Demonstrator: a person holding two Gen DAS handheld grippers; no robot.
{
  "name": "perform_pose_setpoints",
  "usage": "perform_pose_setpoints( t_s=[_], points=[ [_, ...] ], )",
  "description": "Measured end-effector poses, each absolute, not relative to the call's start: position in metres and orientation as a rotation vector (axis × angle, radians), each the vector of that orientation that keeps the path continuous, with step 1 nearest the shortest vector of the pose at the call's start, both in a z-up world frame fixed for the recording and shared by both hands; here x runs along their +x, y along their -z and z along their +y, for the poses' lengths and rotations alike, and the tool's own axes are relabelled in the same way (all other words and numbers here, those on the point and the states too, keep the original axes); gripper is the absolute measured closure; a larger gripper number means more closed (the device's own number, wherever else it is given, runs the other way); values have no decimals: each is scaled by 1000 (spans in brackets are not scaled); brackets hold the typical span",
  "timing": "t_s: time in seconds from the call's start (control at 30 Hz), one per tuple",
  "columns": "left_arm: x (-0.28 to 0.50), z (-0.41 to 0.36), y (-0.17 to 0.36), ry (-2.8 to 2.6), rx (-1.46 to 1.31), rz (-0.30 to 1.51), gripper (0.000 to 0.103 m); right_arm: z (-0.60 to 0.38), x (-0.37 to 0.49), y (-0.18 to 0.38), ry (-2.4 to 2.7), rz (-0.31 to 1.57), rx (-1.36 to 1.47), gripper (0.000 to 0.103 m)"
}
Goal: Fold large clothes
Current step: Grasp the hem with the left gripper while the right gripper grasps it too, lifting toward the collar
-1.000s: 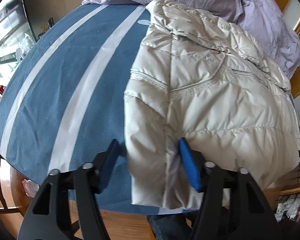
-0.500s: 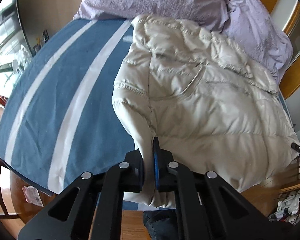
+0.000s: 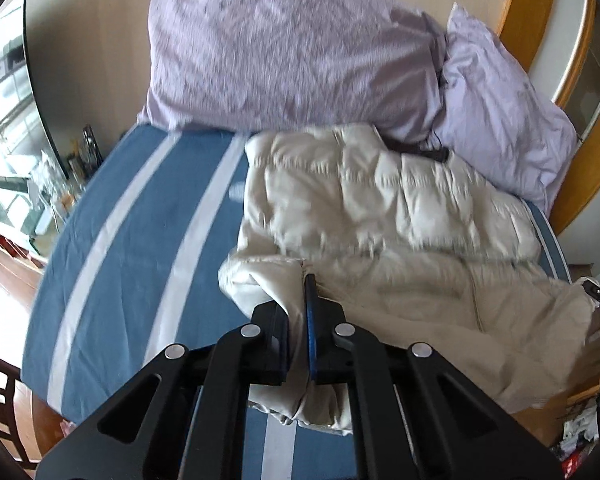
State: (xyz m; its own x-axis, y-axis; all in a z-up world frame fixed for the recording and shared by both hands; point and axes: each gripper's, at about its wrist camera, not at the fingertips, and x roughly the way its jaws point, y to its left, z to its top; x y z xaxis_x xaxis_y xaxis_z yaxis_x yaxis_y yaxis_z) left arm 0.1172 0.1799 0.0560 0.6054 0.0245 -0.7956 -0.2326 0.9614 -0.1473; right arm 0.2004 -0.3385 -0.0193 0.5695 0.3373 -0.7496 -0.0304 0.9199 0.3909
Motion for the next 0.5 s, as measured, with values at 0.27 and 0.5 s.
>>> perform_pose_setpoints(
  t_s=[0.27,0.5],
  points=[
    [190,196,-76,-222,-299,861,98,-316,266,-7,-157,864,260,94],
    [250,204,-81,-273,-336,853,98,-299,334,-14,-112,851,230,94]
  ],
)
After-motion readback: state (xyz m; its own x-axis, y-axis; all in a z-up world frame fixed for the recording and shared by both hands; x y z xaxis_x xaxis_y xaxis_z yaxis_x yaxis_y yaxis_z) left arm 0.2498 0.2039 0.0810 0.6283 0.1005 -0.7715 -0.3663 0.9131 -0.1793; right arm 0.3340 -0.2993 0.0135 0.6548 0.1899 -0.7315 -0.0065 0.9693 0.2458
